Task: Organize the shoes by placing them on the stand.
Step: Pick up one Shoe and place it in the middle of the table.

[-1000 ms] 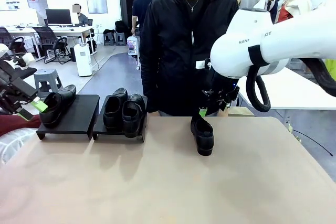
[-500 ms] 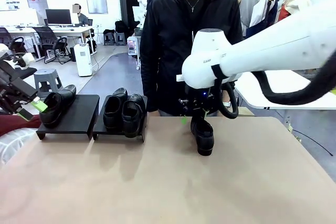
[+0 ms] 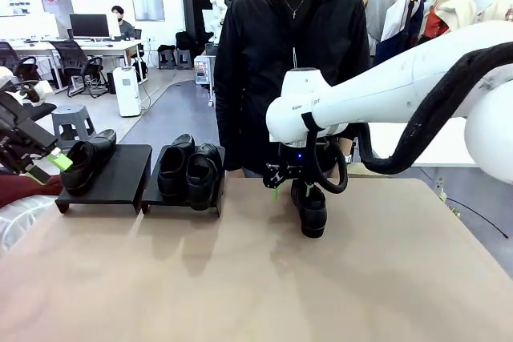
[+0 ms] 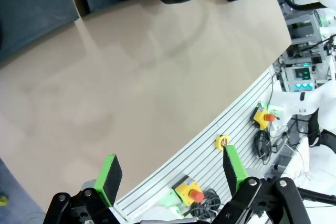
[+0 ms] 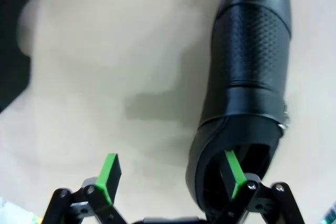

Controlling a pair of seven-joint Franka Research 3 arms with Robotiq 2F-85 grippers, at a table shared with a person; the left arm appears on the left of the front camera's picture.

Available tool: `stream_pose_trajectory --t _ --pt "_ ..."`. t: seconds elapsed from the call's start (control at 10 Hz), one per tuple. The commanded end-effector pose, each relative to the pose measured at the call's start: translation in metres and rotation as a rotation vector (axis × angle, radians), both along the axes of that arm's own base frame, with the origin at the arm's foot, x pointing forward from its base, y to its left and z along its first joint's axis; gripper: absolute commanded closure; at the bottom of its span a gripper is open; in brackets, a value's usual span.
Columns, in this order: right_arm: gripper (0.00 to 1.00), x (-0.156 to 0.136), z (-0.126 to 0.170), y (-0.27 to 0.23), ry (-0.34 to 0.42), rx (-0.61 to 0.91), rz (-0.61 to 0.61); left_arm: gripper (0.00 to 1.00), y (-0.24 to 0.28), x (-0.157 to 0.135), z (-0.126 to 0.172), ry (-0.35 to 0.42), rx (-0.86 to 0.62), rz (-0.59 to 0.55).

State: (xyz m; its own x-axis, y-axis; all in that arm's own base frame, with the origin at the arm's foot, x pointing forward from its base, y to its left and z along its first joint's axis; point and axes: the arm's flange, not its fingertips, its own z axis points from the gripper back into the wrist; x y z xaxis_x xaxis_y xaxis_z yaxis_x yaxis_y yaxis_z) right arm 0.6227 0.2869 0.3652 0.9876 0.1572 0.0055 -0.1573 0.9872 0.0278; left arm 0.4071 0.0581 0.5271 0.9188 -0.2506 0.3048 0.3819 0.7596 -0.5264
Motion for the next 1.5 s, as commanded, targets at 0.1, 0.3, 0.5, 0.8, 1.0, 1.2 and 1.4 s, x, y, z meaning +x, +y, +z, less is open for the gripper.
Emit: stream_pose_trajectory --t 0.1,0.3,0.5,0.8,1.0,1.2,1.4 --pt "0.00 0.012 -0.005 0.002 0.046 -0.040 -0.139 0.00 0.003 -0.003 -0.001 -0.004 0.005 -0.014" --pt "0.06 0.016 -0.009 0.002 0.058 -0.024 -0.096 0.00 0.003 -0.003 -0.001 -0.004 0.005 -0.014" --pt "1.00 0.015 -0.009 0.000 0.072 -0.009 -0.112 0.00 0.003 -0.003 -0.001 -0.004 0.005 -0.014" --pt "1.00 0.012 -0.005 -0.003 0.057 -0.002 -0.128 0.00 0.003 -0.003 -0.001 -0.004 0.005 -0.014" --pt "1.00 0.010 -0.003 -0.008 0.048 -0.019 -0.171 0.00 0.003 -0.003 -0.001 -0.004 0.005 -0.014" --pt "1.00 0.009 -0.002 -0.013 0.057 -0.020 -0.174 0.00 0.003 -0.003 -0.001 -0.004 0.005 -0.014" --pt "1.00 0.002 0.006 -0.021 0.061 -0.041 -0.168 0.00 0.003 -0.003 -0.001 -0.004 0.005 -0.014"
